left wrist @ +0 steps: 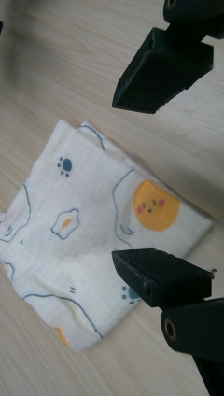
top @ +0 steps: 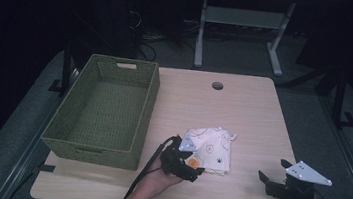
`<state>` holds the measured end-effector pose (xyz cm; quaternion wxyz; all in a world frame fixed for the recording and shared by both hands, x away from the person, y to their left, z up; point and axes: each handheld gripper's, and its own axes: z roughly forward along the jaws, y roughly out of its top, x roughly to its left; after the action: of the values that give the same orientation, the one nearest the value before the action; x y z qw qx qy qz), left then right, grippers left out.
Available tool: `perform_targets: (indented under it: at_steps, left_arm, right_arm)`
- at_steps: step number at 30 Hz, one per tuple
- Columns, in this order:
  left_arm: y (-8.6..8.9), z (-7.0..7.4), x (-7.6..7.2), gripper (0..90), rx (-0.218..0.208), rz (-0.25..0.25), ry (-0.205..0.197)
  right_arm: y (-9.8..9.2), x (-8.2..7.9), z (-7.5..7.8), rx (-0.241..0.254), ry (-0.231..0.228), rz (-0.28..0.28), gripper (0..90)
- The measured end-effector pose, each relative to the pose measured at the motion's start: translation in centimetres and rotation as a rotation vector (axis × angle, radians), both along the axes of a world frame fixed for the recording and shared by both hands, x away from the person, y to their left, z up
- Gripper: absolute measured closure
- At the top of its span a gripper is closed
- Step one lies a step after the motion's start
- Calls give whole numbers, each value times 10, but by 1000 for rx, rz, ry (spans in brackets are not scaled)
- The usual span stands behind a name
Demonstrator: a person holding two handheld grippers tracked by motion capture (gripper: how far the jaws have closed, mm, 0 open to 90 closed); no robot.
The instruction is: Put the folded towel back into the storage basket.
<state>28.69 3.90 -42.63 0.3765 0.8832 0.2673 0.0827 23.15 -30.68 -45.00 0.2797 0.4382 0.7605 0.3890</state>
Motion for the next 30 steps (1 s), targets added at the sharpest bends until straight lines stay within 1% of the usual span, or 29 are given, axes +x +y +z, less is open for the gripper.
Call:
perform_targets:
  at_steps: [3, 5, 6, 7, 9, 13, 14, 15, 20, 21, 22, 23, 25, 28, 30]
  left_arm:
    - [-5, 2, 3, 232, 8, -7, -5]
    - [-10, 3, 7, 233, 23, -14, -6]
    - [-16, 4, 12, 234, 37, -20, 0]
    - [-16, 4, 12, 235, 37, -20, 0]
    - [-24, 4, 19, 235, 63, -26, 7]
    - [-29, 3, 27, 237, 82, -27, 16]
    - [-32, 2, 31, 238, 99, -28, 24]
    - [-32, 2, 31, 246, 99, -28, 24]
    - [-39, -2, 41, 267, 102, -17, 26]
    - [-40, -2, 43, 267, 106, -19, 33]
    - [-42, -3, 48, 268, 120, -9, 48]
    - [-42, -3, 48, 268, 120, -9, 48]
    - [-45, -5, 56, 268, 143, 0, 64]
    - [-47, -6, 61, 289, 148, -3, 63]
    - [-49, -7, 65, 293, 172, 1, 66]
  right_arm:
    - [0, 0, 0, -1, 1, 1, 139]
    - [1, 0, 0, 0, 0, 5, 139]
    - [1, 0, 0, 1, 0, 5, 139]
    - [1, 0, 0, 1, 0, 5, 139]
    - [0, 0, 0, 3, -2, 5, 139]
    - [-1, 0, 1, 9, -1, 16, 139]
    - [0, -1, 1, 7, -2, 20, 139]
    - [0, -1, 1, 7, -2, 20, 139]
    - [1, -1, 2, 7, -8, 29, 139]
    - [1, -1, 2, 6, -7, 30, 139]
    - [1, -1, 2, 6, -7, 30, 139]
    - [1, -1, 2, 6, -7, 30, 139]
    - [1, -1, 2, 6, -7, 31, 139]
    - [1, -1, 1, 6, -4, 32, 139]
    - [1, -1, 1, 8, -4, 31, 139]
